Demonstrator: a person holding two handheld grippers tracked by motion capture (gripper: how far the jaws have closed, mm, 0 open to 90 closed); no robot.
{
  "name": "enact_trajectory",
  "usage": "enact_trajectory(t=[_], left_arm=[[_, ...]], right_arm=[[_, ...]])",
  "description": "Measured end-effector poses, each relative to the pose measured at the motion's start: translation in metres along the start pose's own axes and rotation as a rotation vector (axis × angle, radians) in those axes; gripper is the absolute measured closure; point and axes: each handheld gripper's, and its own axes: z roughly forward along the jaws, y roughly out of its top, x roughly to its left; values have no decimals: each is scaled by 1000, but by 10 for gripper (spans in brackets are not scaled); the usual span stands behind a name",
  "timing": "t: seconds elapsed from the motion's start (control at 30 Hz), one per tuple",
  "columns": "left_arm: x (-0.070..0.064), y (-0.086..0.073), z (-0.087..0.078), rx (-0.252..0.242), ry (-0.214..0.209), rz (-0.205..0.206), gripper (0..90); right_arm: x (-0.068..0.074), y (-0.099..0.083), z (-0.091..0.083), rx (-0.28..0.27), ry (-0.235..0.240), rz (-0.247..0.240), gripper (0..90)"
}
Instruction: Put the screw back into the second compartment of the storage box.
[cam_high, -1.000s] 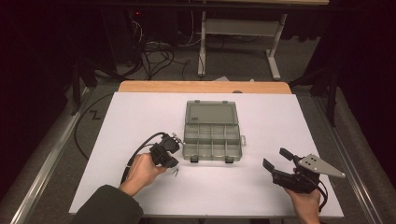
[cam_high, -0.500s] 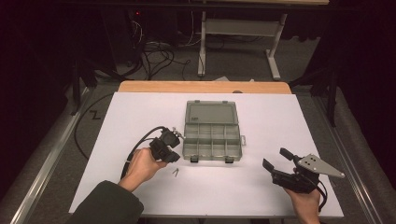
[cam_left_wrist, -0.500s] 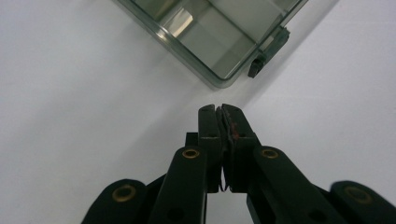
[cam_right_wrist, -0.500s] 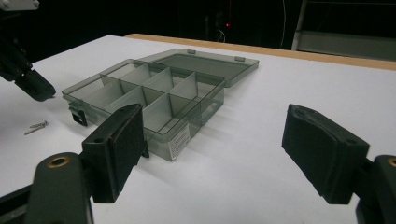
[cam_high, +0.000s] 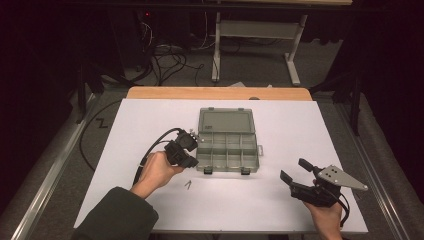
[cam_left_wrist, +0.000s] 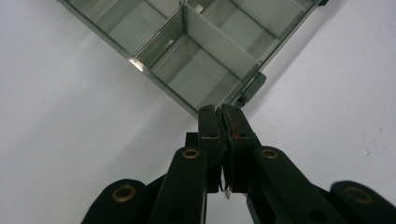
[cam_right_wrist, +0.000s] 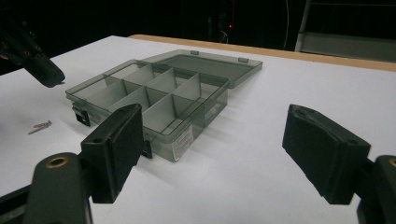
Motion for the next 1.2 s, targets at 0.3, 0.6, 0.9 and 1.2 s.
enact_trajectory(t=[0.3,0.6,0.9,1.2], left_arm=[[1,10,-11,-8,-8,9,873],[3,15,-15,-22,-24,8,872],[8,33,-13,-27,-34,5,872],[2,55,-5,-13,-36,32,872]], right_arm=[[0,0,0,-1,-3,-3,224],[1,0,0,-3,-4,-4,225],[-1,0,-2,-11,-6,-1,226],[-2,0,-3,-19,-4,3,226]])
